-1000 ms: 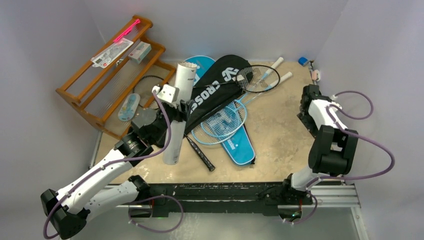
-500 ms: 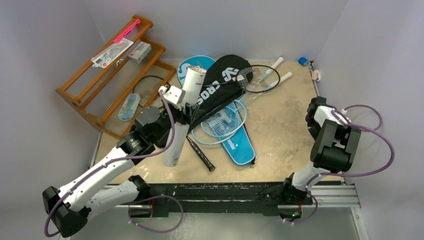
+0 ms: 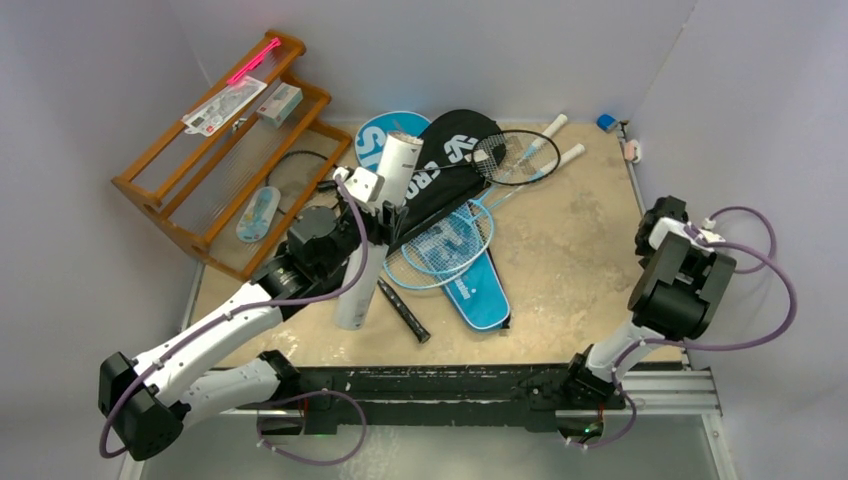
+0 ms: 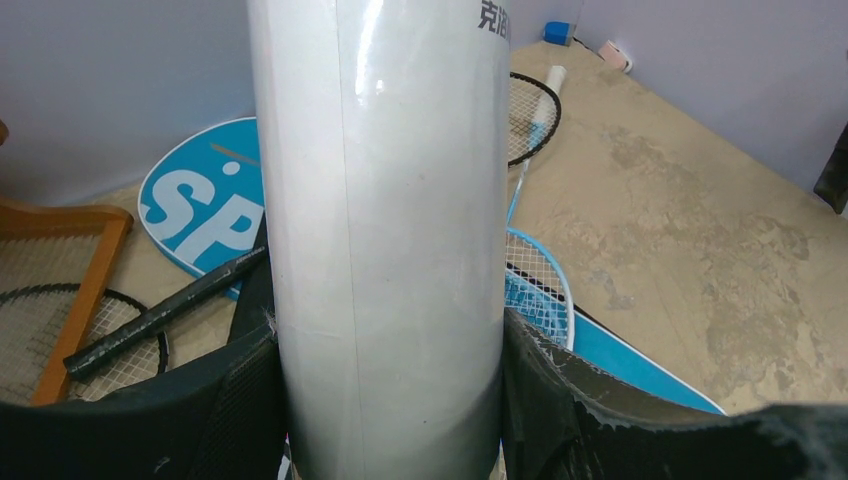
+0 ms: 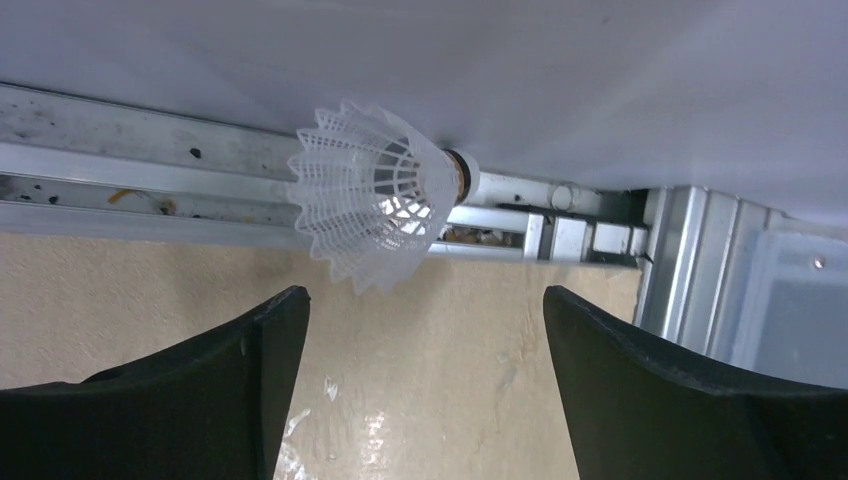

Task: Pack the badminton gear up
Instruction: Pick up the shuttlecock at the center of the board.

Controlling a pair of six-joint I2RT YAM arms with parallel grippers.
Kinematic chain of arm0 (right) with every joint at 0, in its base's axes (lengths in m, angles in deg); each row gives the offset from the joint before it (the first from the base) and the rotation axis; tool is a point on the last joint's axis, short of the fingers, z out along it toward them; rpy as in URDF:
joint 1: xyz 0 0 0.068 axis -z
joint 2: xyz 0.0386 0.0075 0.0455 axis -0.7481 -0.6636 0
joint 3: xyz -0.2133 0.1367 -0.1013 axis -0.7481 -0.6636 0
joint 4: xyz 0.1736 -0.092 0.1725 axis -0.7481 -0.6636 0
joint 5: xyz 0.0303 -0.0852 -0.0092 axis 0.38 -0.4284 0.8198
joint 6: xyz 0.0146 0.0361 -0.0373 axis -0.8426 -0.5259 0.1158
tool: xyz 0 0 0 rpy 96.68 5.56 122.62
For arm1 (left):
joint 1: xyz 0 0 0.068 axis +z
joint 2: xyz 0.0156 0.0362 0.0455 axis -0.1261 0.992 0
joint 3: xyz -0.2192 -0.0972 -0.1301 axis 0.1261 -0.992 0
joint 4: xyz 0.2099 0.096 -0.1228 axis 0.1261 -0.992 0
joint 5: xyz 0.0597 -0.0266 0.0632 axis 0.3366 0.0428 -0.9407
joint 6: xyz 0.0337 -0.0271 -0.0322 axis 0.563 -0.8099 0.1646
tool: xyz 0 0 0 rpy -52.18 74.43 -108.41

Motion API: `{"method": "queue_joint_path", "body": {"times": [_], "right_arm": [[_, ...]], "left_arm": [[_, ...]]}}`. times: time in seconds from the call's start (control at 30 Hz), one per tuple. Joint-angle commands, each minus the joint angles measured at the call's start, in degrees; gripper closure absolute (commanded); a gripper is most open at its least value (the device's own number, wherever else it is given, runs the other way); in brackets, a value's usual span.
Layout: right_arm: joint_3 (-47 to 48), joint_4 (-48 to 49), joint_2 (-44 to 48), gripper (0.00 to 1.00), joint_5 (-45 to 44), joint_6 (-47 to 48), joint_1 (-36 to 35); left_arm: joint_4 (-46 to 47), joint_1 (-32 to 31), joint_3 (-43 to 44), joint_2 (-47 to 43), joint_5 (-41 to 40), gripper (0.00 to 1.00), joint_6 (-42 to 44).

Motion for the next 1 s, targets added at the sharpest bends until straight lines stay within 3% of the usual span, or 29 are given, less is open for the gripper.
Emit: {"method": "queue_joint_path", "body": {"times": [0.0, 0.13, 0.3, 0.5, 0.77, 0.93, 0.97], "right_arm": [[-4.37, 15.87, 6.16, 0.11, 5.95, 11.7, 3.47], [-5.37, 17.94, 6.58, 0.11, 5.36, 11.44, 4.4], [1.49, 14.89, -0.91, 0.12, 4.03, 11.66, 5.96], [-1.36, 17.38, 1.75, 0.14, 4.27, 11.02, 7.81], [3.31, 6.91, -3.92, 0.29, 1.69, 2.16, 10.1], [1.79, 6.46, -1.01, 0.45, 1.38, 0.37, 10.1], [1.46, 6.46, -0.49, 0.52, 1.42, 0.22, 10.1]], "left_arm": [[6.54, 0.18, -0.92, -0.17, -2.25, 0.39, -2.61], [5.64, 0.18, -1.32, -1.34, -1.9, 0.4, -3.21], [4.69, 0.14, -2.24, -4.07, -3.03, 0.4, -2.68], [1.42, 0.18, 1.6, -1.92, -1.42, 0.4, -1.07], [0.87, 0.18, 2.37, -1.45, -0.39, 0.4, -1.25], [0.86, 0.18, 2.18, -1.63, 0.06, 0.4, -1.2], [0.74, 0.18, 2.09, -1.73, 0.36, 0.4, -1.12]]}}
